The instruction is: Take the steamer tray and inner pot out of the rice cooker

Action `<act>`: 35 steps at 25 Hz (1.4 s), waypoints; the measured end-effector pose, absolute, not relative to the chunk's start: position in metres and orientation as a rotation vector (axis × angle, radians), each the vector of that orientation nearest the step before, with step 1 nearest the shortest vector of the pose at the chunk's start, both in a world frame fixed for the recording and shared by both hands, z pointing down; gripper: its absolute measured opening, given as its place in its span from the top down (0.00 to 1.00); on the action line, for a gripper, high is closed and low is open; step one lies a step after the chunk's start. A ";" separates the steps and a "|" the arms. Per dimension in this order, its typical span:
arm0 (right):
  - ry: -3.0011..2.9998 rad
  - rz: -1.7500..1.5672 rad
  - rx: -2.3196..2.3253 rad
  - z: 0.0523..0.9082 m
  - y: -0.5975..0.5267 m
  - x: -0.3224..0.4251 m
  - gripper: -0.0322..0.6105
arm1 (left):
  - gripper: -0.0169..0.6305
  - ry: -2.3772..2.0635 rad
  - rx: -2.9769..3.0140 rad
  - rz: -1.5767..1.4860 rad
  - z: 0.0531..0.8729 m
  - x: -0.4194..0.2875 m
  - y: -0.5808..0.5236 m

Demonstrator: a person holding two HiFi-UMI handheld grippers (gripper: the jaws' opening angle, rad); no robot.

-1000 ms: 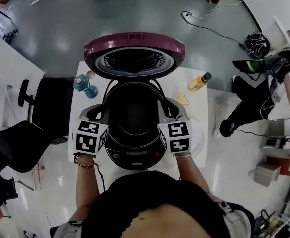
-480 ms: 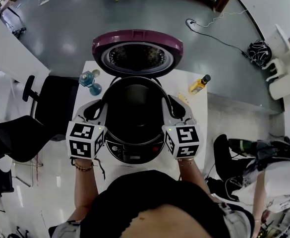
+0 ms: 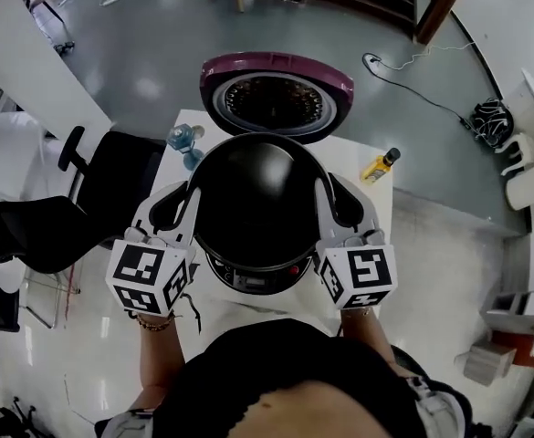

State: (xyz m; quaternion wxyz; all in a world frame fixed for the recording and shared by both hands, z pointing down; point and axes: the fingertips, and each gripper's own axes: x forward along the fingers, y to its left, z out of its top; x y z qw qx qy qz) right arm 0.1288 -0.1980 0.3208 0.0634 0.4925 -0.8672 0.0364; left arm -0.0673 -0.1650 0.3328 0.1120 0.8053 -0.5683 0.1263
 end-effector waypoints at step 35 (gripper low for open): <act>-2.633 0.437 1.590 0.364 -0.098 -0.133 0.89 | 0.93 -1.562 2.356 0.309 0.357 -0.334 -0.081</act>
